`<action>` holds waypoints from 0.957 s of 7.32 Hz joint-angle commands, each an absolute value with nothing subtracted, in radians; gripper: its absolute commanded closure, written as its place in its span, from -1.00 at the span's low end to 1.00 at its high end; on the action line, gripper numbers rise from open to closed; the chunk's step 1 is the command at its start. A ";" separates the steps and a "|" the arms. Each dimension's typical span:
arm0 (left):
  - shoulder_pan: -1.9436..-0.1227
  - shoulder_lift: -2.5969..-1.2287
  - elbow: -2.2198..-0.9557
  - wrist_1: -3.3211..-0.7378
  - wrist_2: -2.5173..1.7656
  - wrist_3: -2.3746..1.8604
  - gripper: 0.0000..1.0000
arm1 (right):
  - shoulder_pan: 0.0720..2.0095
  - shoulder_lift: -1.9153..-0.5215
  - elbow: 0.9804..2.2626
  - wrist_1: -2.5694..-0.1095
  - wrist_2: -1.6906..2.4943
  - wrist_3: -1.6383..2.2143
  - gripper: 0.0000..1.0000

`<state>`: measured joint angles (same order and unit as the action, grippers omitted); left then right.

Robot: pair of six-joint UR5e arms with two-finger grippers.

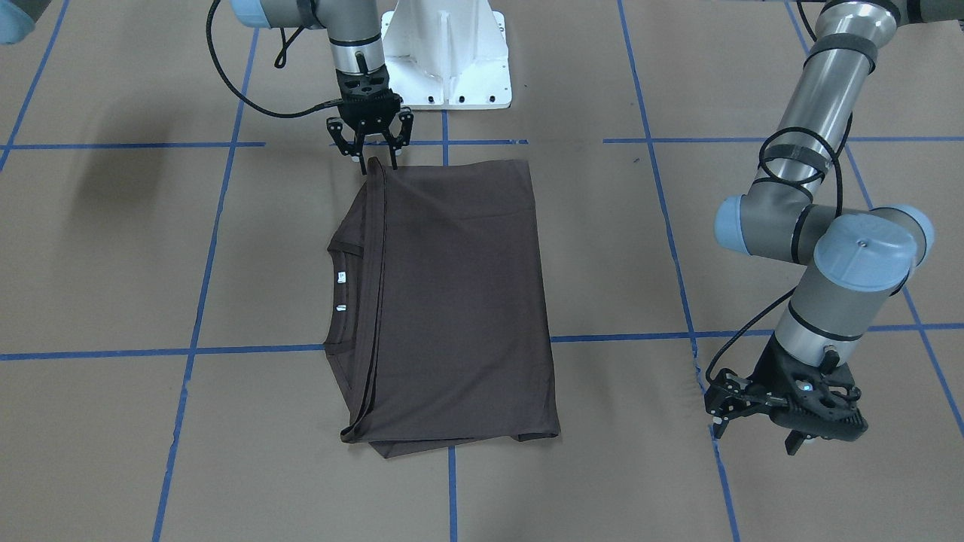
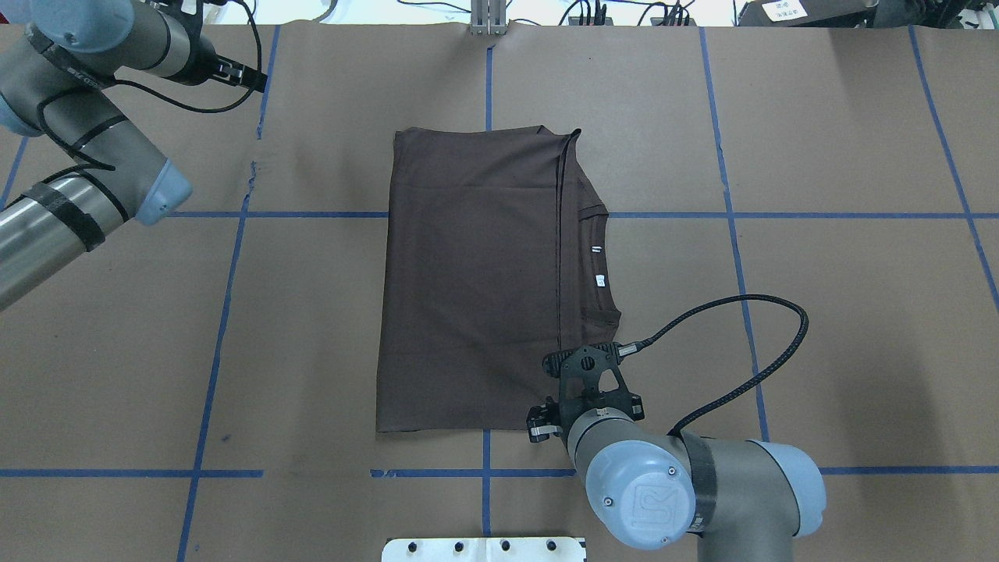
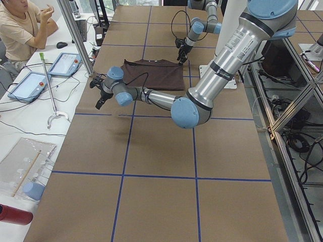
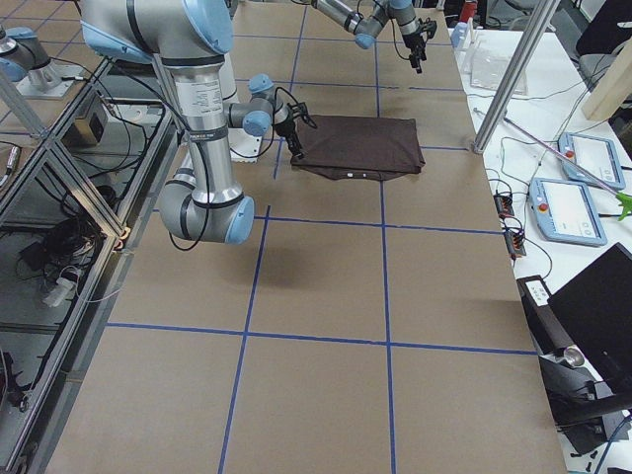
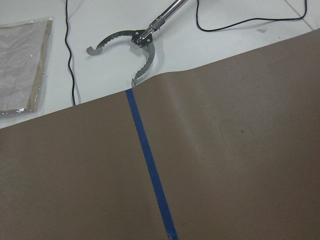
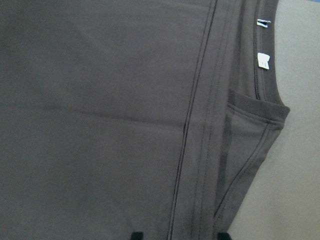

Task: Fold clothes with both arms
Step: 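Move the right gripper to the shirt's corner nearest the robot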

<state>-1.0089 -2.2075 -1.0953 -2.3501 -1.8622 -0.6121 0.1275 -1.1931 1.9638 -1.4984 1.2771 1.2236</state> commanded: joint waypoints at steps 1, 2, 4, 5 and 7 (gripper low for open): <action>-1.009 -2.207 -1.095 -2.350 -1.862 -0.612 -1.00 | 0.121 -1.195 1.965 -1.497 1.290 1.189 0.31; -1.008 -2.200 -1.095 -2.350 -1.862 -0.612 -1.00 | 0.114 -1.196 1.964 -1.499 1.289 1.189 0.31; -1.008 -2.198 -1.095 -2.352 -1.862 -0.612 -1.00 | 0.112 -1.204 1.963 -1.500 1.289 1.187 0.31; -1.008 -2.198 -1.095 -2.352 -1.862 -0.612 -1.00 | 0.112 -1.207 1.963 -1.500 1.289 1.189 0.31; -1.008 -2.198 -1.095 -2.352 -1.862 -0.612 -1.00 | 0.110 -1.206 1.965 -1.500 1.285 1.189 0.99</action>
